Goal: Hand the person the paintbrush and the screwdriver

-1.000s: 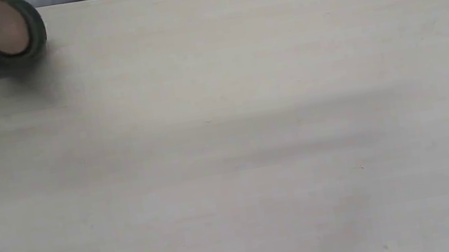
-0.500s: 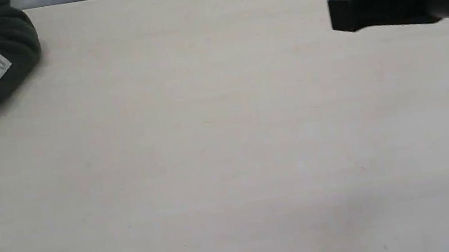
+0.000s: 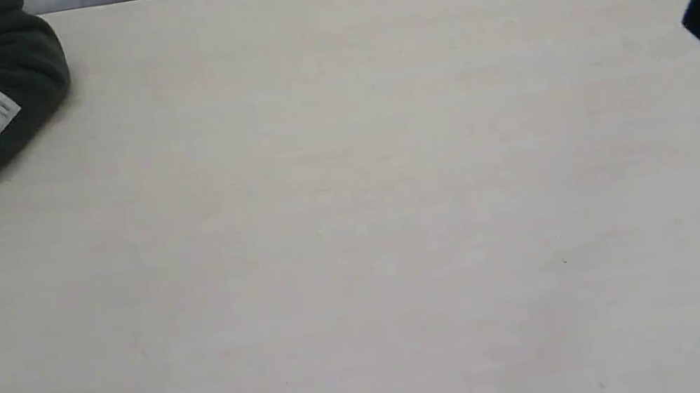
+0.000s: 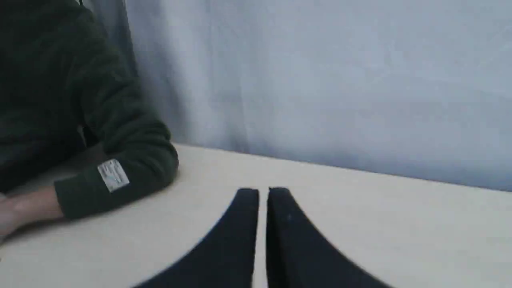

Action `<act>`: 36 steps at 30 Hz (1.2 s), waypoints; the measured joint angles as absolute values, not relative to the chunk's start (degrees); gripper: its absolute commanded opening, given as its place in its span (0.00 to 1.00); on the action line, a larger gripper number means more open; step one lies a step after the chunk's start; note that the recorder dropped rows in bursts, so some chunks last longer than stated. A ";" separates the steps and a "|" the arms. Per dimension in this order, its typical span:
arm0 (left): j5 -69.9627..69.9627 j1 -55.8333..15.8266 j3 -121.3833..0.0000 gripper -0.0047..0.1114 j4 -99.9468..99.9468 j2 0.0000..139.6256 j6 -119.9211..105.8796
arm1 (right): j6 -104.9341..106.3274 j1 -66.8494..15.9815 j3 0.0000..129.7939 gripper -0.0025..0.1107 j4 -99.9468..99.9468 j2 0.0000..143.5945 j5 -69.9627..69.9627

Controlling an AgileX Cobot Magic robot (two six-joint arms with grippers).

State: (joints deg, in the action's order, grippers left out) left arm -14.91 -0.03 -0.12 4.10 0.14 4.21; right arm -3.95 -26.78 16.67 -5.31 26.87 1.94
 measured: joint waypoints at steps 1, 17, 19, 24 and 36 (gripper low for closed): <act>-14.91 -0.03 -0.12 0.04 4.10 0.14 4.21 | -3.95 -26.78 15.48 0.06 -5.31 25.40 2.79; -14.91 -0.03 -0.12 0.04 4.10 0.14 4.21 | -3.95 -26.78 0.21 0.06 -1.32 5.52 13.18; -14.91 -0.03 -0.12 0.04 4.10 0.14 4.21 | -3.95 -26.78 0.23 0.06 0.00 3.39 13.18; -14.91 -0.03 -0.12 0.04 4.10 0.14 4.21 | -3.95 -26.78 0.18 0.06 1.95 0.42 13.31; -14.91 -0.03 -0.12 0.04 4.10 0.14 4.21 | -3.95 -26.78 0.18 0.06 -0.58 0.28 1.66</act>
